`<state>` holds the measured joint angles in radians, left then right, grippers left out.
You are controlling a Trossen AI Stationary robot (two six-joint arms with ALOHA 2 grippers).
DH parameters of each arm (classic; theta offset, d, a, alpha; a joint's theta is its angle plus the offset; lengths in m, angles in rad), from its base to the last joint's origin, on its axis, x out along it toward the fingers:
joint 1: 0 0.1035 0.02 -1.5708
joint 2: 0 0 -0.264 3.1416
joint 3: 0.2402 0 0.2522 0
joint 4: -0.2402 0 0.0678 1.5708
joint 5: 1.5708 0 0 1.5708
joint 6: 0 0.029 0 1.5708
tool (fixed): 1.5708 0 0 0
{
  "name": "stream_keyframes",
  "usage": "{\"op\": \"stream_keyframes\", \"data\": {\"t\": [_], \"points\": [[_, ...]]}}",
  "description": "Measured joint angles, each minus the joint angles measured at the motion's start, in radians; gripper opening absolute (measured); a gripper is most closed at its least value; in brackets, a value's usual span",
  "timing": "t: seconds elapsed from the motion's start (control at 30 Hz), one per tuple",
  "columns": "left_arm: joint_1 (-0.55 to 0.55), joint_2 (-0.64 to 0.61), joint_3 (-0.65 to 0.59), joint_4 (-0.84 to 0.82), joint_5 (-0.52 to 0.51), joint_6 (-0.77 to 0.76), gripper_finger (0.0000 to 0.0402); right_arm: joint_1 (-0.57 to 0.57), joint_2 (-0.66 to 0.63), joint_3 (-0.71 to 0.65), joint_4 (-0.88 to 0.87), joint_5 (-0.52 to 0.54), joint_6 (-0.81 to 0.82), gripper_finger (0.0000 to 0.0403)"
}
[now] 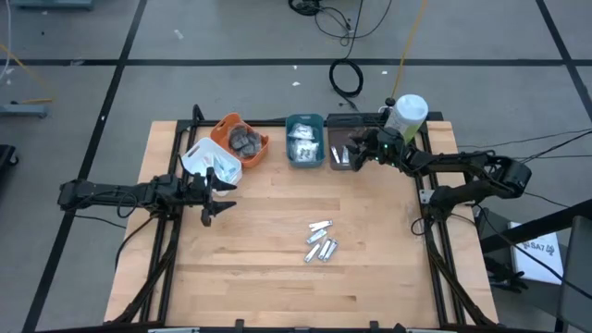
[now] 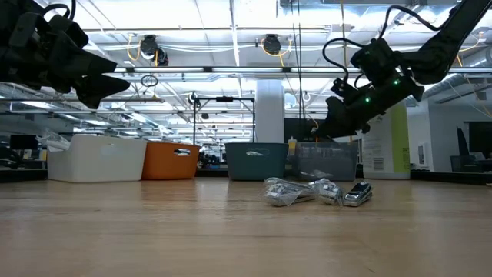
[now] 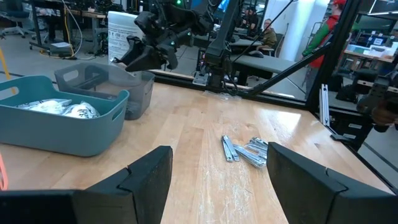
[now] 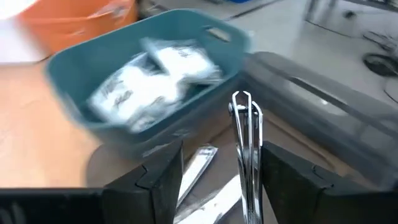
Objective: Pick & Place Travel size toiletries
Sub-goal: Put the silver nail cutter into the black bin
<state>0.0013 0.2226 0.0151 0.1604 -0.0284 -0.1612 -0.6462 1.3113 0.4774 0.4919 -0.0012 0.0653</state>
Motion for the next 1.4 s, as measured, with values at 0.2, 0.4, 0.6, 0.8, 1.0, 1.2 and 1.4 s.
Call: {"op": "stream_keyframes", "data": {"t": [0.2,0.4,0.6,0.8,1.0,1.2,1.4], "points": [[0.000,0.000,0.000,0.000,0.000,0.000,0.0255,0.002,0.000,0.000,0.004,0.032,0.003,0.0198],[0.000,0.000,0.000,0.001,0.000,0.000,0.0255,0.007,0.000,0.000,-0.007,-0.016,-0.023,0.0199],[0.000,0.000,0.000,0.001,0.000,0.000,0.0255,0.011,0.000,0.000,-0.009,0.053,-0.003,0.0190],[0.000,0.000,0.000,0.001,0.000,0.000,0.0255,0.022,0.000,0.000,0.011,-0.025,0.003,0.0190],[0.000,0.000,0.000,-0.001,0.000,0.000,0.0255,0.092,-0.040,0.000,0.107,-0.221,0.002,0.0184],[0.000,0.000,0.000,-0.001,0.000,0.000,0.0255,0.294,-0.074,0.000,0.132,-0.345,-0.003,0.0181],[0.000,0.000,0.000,0.000,0.000,0.000,0.0255,0.603,-0.016,0.000,0.014,-0.174,-0.110,0.0182]]}}
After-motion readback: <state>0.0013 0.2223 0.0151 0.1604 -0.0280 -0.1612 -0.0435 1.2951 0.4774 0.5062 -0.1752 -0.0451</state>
